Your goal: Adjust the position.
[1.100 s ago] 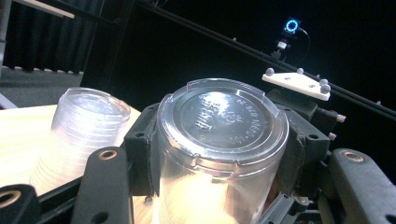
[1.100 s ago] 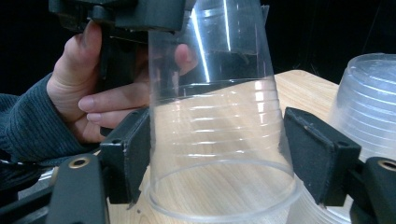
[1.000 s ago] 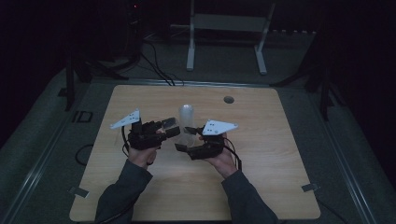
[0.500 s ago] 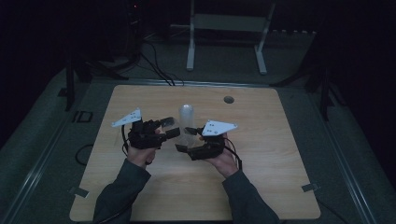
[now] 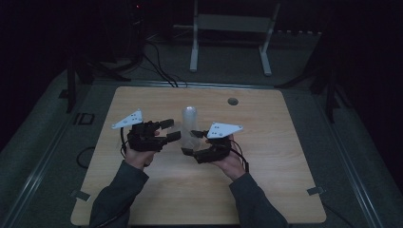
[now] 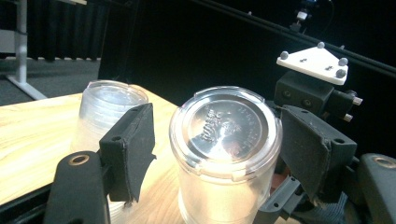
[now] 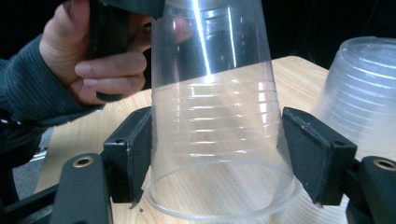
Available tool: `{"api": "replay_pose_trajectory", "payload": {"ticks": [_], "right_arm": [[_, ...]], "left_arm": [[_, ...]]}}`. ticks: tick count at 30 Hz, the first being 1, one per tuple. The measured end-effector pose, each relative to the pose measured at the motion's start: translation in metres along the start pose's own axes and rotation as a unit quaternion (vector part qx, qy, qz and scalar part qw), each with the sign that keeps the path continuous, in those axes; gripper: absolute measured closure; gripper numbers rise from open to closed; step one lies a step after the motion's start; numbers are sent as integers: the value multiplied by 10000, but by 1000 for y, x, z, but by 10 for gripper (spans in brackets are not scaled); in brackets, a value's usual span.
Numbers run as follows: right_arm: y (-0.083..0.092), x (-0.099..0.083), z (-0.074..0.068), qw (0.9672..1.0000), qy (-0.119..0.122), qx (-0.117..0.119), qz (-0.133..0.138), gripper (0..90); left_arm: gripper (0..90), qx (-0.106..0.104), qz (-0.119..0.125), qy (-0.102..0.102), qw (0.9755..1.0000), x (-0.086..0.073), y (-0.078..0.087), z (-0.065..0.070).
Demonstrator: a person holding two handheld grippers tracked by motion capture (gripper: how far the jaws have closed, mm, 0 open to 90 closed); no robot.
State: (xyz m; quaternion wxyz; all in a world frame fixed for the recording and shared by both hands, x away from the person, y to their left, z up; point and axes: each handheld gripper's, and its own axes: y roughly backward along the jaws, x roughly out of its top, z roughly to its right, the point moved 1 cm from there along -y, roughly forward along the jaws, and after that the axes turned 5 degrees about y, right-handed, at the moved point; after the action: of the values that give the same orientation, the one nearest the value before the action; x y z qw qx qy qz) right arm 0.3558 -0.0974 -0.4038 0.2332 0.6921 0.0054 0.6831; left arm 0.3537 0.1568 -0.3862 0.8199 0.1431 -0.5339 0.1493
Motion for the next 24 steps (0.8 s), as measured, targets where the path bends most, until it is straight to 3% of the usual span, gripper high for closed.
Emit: {"api": "replay_pose_trajectory", "payload": {"ticks": [12,18,24], "right_arm": [[4,-1,5,9991,87,-142,-402,285],[5,-2,7,9977,108,-195,-636,286],[7,1,9,9951,277,-211,-921,286]], "left_arm": [[286,176,-235,-170,9994,2,5,-1],[293,277,-295,-247,9989,3,8,-2],[309,356,-309,-295,9985,4,13,-3]]}}
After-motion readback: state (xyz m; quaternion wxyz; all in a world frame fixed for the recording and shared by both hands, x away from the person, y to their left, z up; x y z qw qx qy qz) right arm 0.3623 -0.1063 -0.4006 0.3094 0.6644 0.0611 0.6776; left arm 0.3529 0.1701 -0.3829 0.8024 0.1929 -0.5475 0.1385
